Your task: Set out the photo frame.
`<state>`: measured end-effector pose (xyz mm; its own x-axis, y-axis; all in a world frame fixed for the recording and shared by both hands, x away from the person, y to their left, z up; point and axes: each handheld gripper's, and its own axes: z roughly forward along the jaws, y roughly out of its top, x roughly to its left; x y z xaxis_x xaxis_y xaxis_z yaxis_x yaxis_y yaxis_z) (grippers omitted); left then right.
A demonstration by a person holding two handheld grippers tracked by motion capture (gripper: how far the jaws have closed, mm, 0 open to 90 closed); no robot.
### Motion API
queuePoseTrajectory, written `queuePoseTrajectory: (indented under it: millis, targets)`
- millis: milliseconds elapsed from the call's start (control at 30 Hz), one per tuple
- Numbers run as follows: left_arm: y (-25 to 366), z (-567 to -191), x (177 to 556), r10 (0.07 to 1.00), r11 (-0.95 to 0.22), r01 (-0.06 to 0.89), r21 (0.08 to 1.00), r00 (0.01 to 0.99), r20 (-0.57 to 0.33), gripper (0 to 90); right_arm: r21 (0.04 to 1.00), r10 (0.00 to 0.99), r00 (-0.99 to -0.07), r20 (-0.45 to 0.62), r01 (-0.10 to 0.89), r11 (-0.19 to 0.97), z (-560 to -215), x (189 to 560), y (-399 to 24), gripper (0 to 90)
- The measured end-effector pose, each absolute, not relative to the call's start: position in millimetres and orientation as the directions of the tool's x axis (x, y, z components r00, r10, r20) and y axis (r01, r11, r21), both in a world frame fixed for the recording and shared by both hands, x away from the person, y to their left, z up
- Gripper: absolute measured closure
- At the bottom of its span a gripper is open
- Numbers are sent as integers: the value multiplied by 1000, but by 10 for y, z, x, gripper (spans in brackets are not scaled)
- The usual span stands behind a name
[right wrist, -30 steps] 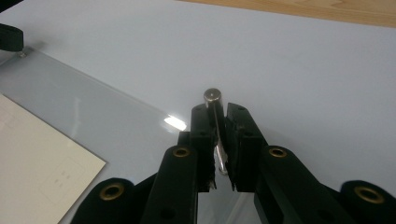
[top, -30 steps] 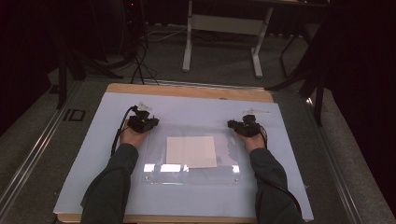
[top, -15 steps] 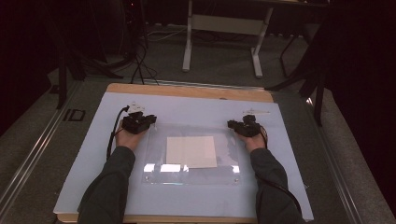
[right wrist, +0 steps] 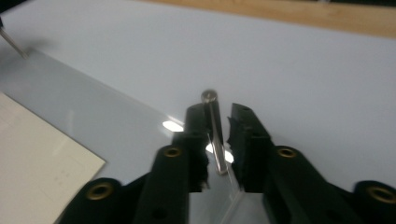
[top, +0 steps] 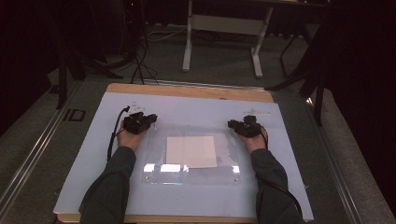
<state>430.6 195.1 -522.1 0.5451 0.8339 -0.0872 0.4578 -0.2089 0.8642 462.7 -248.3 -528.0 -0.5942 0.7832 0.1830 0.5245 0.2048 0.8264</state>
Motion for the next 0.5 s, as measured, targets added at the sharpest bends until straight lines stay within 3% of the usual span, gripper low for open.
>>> queuePoseTrajectory:
  millis: [267,367,500]
  targets:
    - [1959,-5239,4303,836,-186,458,869,539,-105,843,856,777,-606,170,481,188,-5221,4599,-2512,761]
    - [1966,-5248,4304,834,-176,457,872,540,-115,840,858,781,-606,150,472,201,-5186,4583,-2469,822]
    - [1970,-5247,4295,833,-167,455,875,540,-122,827,856,789,-601,124,467,222,-5167,4578,-2449,836]
